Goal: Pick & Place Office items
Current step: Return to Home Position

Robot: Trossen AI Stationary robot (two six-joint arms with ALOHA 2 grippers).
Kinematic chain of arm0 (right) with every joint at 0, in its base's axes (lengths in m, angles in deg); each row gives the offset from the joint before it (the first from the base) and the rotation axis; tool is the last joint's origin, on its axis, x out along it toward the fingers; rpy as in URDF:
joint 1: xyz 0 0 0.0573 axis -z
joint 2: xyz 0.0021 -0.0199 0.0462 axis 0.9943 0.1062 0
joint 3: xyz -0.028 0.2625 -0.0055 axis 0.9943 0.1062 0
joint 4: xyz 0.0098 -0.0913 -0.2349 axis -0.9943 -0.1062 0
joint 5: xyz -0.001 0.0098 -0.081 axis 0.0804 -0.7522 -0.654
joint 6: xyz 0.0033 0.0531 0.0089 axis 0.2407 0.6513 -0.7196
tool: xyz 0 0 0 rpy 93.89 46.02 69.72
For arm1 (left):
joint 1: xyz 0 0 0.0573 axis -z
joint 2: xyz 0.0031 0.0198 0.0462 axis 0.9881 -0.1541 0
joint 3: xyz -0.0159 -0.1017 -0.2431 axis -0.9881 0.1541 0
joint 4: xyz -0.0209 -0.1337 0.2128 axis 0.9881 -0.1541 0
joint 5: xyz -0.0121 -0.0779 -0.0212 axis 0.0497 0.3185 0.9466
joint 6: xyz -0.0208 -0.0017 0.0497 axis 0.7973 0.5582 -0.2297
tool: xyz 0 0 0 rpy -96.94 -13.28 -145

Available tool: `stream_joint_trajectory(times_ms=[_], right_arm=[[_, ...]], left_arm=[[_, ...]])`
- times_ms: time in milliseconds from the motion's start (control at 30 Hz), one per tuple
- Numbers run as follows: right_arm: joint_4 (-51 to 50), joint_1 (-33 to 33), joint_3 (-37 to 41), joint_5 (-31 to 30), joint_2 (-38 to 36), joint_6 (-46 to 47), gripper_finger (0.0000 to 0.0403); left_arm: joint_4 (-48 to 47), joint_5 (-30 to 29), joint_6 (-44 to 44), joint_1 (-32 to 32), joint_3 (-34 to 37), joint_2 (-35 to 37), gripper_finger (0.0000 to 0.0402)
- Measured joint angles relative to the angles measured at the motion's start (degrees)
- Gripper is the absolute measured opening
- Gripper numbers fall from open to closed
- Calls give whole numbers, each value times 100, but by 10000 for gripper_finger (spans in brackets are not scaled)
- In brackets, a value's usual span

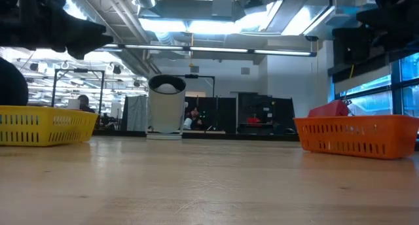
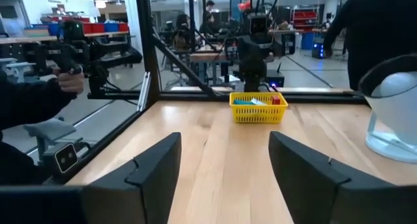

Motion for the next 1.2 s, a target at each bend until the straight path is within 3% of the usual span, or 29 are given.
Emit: stream_joint_trajectory(times_ms=[500,600,1100,1200], right_arm=[[34,126,251,11,-4,213,228],[15,151,248,291,-2,10,228],[-256,168,242,275,2,-579,228],[-335,168,242,-45,4,-343,228]], left_arm=[[-153,1032,280,-928,0,-2,235],[-202,1133,267,-984,0,-2,235],[-228,368,448,-1063,0,-29,235],[-195,57,615,-1063,0,-29,235]])
